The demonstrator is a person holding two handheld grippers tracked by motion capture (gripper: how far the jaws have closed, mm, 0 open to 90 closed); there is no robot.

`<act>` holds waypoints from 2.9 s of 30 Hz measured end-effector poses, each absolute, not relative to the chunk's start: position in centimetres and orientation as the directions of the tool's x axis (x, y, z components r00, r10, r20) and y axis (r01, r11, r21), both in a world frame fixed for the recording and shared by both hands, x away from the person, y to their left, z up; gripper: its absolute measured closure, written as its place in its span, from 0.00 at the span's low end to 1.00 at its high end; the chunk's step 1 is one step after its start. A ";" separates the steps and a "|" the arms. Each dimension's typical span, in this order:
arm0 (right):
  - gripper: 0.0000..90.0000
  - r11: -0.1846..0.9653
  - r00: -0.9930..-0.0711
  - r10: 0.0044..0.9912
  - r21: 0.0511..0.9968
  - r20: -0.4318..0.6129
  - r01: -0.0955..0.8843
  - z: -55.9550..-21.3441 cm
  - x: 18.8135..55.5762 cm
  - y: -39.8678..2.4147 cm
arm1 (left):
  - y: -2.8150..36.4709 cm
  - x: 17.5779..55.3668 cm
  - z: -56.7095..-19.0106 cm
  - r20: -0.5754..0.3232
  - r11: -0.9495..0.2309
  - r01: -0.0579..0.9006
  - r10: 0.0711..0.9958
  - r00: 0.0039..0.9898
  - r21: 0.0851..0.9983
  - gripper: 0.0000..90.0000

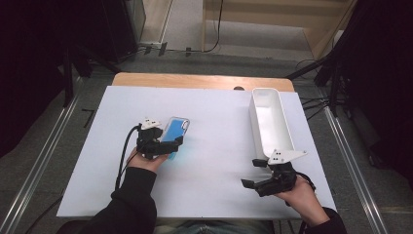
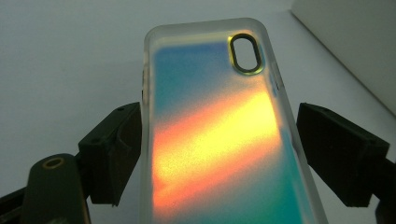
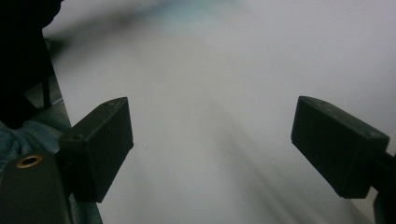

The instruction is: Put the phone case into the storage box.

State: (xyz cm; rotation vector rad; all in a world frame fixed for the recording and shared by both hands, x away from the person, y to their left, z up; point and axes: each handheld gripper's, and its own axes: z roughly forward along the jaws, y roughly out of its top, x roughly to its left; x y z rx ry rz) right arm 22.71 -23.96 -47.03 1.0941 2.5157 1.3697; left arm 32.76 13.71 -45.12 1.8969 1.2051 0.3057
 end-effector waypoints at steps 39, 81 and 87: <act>0.13 0.167 -0.593 0.703 0.720 0.392 0.674 -43.2 25.9 -20.5 | 10.4 30.2 -46.4 -0.431 0.022 0.641 0.758 0.490 0.767 0.18; 0.15 0.068 -0.504 0.706 0.661 0.497 0.747 -40.9 32.9 -17.0 | 8.8 30.2 -46.7 -0.452 0.121 0.589 0.767 0.456 0.799 0.18; 0.15 0.066 -0.497 0.712 0.657 0.497 0.751 -40.7 33.9 -16.7 | 8.7 30.0 -46.8 -0.453 0.125 0.587 0.767 0.455 0.800 0.18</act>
